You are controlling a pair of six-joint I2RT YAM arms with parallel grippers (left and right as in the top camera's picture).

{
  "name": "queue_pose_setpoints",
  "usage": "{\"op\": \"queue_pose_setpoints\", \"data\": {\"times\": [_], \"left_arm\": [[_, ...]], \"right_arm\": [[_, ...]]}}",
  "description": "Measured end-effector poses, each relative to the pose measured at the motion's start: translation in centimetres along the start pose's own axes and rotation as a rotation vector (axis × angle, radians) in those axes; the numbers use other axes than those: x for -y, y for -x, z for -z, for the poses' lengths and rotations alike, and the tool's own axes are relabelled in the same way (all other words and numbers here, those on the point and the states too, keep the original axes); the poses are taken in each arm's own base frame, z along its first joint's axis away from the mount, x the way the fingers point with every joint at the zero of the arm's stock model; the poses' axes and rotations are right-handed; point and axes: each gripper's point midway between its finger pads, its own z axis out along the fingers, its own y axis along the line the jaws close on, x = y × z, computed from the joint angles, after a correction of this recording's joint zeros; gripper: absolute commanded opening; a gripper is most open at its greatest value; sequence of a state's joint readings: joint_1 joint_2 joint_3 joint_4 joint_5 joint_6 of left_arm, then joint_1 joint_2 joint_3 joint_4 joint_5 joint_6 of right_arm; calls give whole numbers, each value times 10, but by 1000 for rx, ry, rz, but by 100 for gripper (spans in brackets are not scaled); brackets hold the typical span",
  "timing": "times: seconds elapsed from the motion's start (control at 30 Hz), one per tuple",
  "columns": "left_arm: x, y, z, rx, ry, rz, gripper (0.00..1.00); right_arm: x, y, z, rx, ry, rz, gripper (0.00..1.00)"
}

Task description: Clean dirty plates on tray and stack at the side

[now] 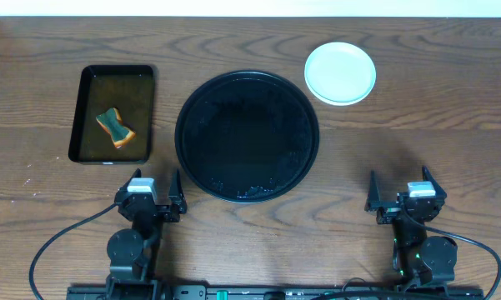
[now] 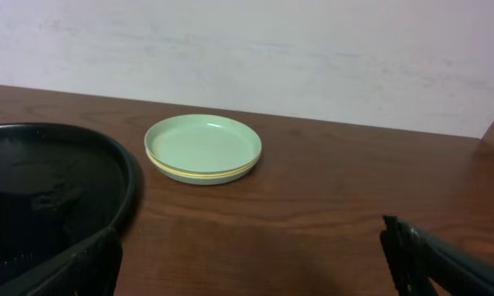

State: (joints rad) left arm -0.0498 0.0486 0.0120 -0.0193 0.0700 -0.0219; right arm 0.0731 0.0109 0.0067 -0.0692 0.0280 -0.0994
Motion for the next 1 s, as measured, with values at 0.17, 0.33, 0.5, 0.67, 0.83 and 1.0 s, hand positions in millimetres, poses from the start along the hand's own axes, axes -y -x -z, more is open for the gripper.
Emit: {"op": "queue_pose_setpoints", "data": {"times": [0.17,0.33,0.5,0.67,0.83,1.0], "left_arm": [[1,8,2,35,-3,-42,81],[1,8,2,36,-2,-51,81],[0,8,2,36,0,-54,81],[0,8,2,36,0,-54,81],[0,8,2,36,0,-54,81],[0,8,2,36,4,-54,81]], "right_arm": [[0,0,0,0,0,0,99],[0,0,0,0,0,0,99],[0,0,0,0,0,0,99],[0,0,0,0,0,0,99],[0,0,0,0,0,0,99],[0,0,0,0,0,0,99]]}}
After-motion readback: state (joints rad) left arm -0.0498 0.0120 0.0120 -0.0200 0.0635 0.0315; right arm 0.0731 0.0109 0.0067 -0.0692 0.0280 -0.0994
